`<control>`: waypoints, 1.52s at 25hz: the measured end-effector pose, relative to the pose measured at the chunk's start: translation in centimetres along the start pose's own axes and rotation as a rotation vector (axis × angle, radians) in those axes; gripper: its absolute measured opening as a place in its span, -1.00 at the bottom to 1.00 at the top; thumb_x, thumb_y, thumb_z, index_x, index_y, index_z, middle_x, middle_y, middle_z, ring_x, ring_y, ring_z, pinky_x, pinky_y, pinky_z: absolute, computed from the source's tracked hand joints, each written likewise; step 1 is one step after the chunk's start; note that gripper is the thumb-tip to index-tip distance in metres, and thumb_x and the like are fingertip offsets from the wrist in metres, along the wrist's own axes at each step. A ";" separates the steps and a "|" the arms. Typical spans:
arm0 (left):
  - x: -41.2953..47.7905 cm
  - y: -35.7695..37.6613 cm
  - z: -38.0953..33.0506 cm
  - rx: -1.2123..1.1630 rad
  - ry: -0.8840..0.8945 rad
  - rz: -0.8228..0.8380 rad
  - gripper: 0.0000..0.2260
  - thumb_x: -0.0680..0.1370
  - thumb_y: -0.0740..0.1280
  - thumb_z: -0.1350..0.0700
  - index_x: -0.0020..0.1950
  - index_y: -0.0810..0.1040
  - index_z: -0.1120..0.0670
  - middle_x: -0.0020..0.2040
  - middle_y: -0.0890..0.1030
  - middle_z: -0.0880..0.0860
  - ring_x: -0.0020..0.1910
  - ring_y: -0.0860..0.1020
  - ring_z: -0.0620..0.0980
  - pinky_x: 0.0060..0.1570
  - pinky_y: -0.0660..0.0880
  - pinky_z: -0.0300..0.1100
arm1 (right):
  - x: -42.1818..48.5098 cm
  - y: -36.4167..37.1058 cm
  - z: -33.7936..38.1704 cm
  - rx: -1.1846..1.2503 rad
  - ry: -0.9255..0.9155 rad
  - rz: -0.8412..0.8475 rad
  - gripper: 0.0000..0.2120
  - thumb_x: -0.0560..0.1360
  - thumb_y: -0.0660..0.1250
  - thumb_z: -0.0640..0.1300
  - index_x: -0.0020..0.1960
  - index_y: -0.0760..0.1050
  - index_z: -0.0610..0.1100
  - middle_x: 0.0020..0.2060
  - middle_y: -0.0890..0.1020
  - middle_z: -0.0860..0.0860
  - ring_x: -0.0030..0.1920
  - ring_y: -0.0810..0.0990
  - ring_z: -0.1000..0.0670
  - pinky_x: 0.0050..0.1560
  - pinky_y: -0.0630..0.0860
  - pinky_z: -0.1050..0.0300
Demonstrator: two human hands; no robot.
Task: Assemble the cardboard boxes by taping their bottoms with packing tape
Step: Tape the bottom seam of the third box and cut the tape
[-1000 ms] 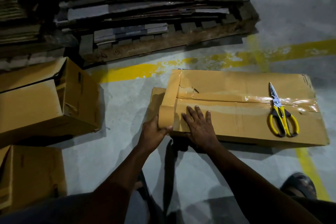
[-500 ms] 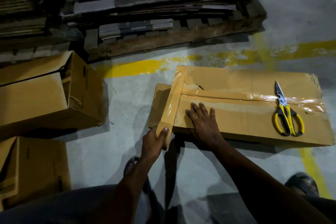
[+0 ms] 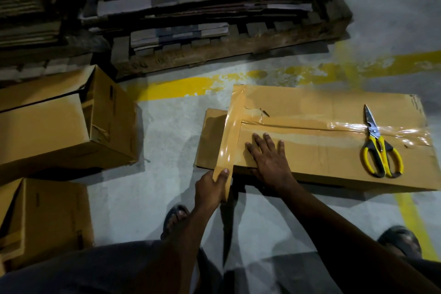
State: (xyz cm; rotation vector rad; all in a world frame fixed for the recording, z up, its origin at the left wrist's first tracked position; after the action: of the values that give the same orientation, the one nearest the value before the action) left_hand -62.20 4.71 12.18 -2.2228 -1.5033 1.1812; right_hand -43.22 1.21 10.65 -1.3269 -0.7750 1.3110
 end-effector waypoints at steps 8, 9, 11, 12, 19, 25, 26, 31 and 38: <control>-0.1 0.3 0.3 -0.036 0.000 0.005 -0.72 0.60 0.23 -0.14 0.01 0.59 0.03 -0.11 0.60 -0.01 -0.08 0.57 -0.01 -0.05 0.47 -0.17 | 0.2 0.6 -0.1 -0.031 0.002 0.006 -0.19 0.52 0.31 0.18 0.60 -0.06 0.05 0.60 -0.09 -0.08 0.57 -0.21 -0.20 0.44 -0.29 -0.32; 0.0 0.6 0.4 -0.028 -0.002 0.017 -0.73 0.60 0.22 -0.14 -0.01 0.58 0.02 -0.11 0.59 -0.02 -0.07 0.58 0.00 -0.03 0.49 -0.15 | 0.2 0.6 -0.1 -0.027 0.002 0.005 -0.19 0.52 0.30 0.18 0.60 -0.06 0.05 0.60 -0.10 -0.08 0.57 -0.21 -0.20 0.45 -0.29 -0.33; 0.3 1.0 0.5 -0.028 -0.032 0.043 -0.76 0.58 0.25 -0.15 -0.03 0.55 0.00 -0.12 0.58 -0.04 -0.08 0.56 -0.01 -0.05 0.47 -0.15 | 0.1 0.5 0.0 -0.016 0.003 0.006 -0.19 0.53 0.29 0.19 0.60 -0.07 0.04 0.60 -0.10 -0.09 0.57 -0.22 -0.20 0.47 -0.26 -0.35; 0.5 1.2 0.7 -0.044 -0.062 0.047 -0.77 0.57 0.28 -0.16 -0.03 0.53 0.00 -0.13 0.56 -0.05 -0.09 0.54 -0.02 -0.08 0.44 -0.16 | 0.1 0.4 0.0 -0.014 0.003 0.010 -0.19 0.53 0.28 0.20 0.60 -0.07 0.03 0.60 -0.11 -0.09 0.57 -0.22 -0.21 0.48 -0.24 -0.36; 1.4 2.0 2.3 -0.194 -0.121 0.060 -0.69 0.48 0.42 -0.11 0.11 0.43 -0.03 0.01 0.58 -0.01 0.02 0.56 0.04 -0.06 0.46 -0.14 | -0.6 0.9 3.4 -0.159 -0.277 -0.028 -0.12 0.48 0.39 0.11 0.61 -0.07 0.05 0.60 -0.05 -0.09 0.56 -0.04 -0.31 0.37 -0.12 -0.55; 2.2 1.8 3.1 -0.108 -0.185 0.056 -0.68 0.48 0.42 -0.11 0.09 0.45 0.02 0.08 0.55 0.04 0.00 0.51 0.02 -0.15 0.38 -0.20 | -0.5 1.4 3.6 -0.199 -0.305 0.005 -0.18 0.50 0.35 0.06 0.60 -0.05 0.07 0.60 -0.01 -0.02 0.57 -0.01 -0.24 0.42 -0.02 -0.47; 2.1 1.8 3.3 -0.096 -0.202 0.051 -0.69 0.48 0.42 -0.10 0.08 0.47 0.03 0.08 0.55 0.04 0.00 0.50 0.02 -0.15 0.39 -0.19 | -0.6 1.4 3.5 -0.203 -0.295 0.025 -0.18 0.51 0.33 0.07 0.60 -0.09 0.09 0.60 -0.05 -0.01 0.58 -0.05 -0.23 0.43 -0.04 -0.46; 2.3 2.3 3.9 -0.077 -0.145 0.078 -0.56 0.42 0.48 -0.09 0.23 0.43 -0.05 0.12 0.50 -0.02 0.16 0.50 0.06 0.15 0.48 -0.02 | -0.4 1.4 3.4 -0.182 -0.309 0.093 -0.19 0.54 0.28 0.04 0.60 -0.17 0.12 0.60 -0.16 0.03 0.58 -0.18 -0.20 0.42 -0.18 -0.43; 1.6 1.9 2.5 -0.301 -0.098 0.022 -0.60 0.42 0.51 0.15 0.12 0.37 0.01 0.06 0.56 0.01 0.06 0.55 0.00 0.12 0.49 -0.06 | -0.7 -0.4 3.9 -0.123 -0.299 0.184 -0.29 0.63 0.16 0.05 0.59 -0.23 0.14 0.58 -0.25 0.08 0.57 -0.28 -0.18 0.47 -0.13 -0.43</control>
State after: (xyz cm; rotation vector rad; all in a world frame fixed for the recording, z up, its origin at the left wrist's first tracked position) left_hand -62.47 4.61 8.63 -2.4037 -1.8057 1.1503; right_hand -46.99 1.56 11.84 -1.3393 -0.9686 1.6559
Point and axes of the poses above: each hand's wrist, its own x-axis towards the middle knuckle, its own y-axis out of the palm, z = x × y, the point moved 8 cm from there along x, towards the middle knuckle
